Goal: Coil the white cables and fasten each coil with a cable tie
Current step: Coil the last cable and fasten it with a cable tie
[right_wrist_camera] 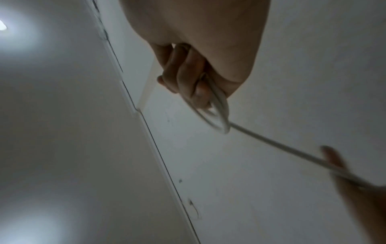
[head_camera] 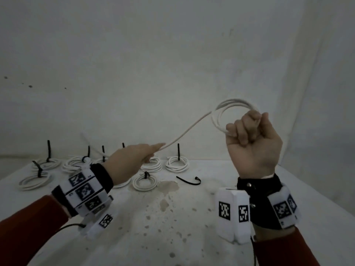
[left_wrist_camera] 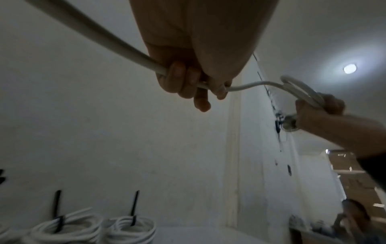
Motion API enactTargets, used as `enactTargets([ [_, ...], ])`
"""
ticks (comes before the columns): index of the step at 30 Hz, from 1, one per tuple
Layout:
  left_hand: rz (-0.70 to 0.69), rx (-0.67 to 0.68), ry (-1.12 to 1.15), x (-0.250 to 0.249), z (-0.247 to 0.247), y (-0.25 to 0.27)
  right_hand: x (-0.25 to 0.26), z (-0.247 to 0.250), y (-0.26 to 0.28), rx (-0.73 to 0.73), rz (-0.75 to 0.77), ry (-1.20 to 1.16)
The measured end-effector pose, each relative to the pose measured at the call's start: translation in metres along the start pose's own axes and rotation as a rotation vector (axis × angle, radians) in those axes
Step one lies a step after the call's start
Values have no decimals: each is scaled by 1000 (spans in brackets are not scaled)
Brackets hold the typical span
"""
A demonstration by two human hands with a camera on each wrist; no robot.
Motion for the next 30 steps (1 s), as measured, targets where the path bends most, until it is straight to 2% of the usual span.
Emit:
enactTargets([
  [2, -27, 43, -134, -8, -2, 10, 7, -1, -6, -78, 123, 58],
  [5, -187, -43, -263, -22, 1, 24, 4, 7, -16, -155, 226, 223],
  [9, -268, -74, -271, -31, 15, 32, -18, 29, -20, -223, 289, 749],
  [12, -320, -107, -254, -36, 31, 34, -42, 42, -13, -91, 182, 1148],
  [16, -353, -113, -255, -35, 48, 35, -66, 50, -1, 182, -32, 1602],
  [19, -300, -161, -304, -24, 62, 34, -76, 52, 6, 311, -221, 1578],
  [24, -194, -242, -172, 6, 77, 25, -79, 40, 14, 296, -381, 1307],
  [28, -179, -290, -86, 13, 70, 14, -83, 25, 19, 308, -464, 1260],
  [30, -159, -313, -16, 14, 64, 9, -83, 18, 19, 264, -465, 1228],
])
Point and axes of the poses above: each hand's wrist, its own y-axis away from the middle knuckle, its own z-axis out of the back of the hand, x = y × z, the point moved 2 cm from there along -y, towards the middle knuckle, and after that the axes turned 8 degrees about -y, right-handed, at the moved point
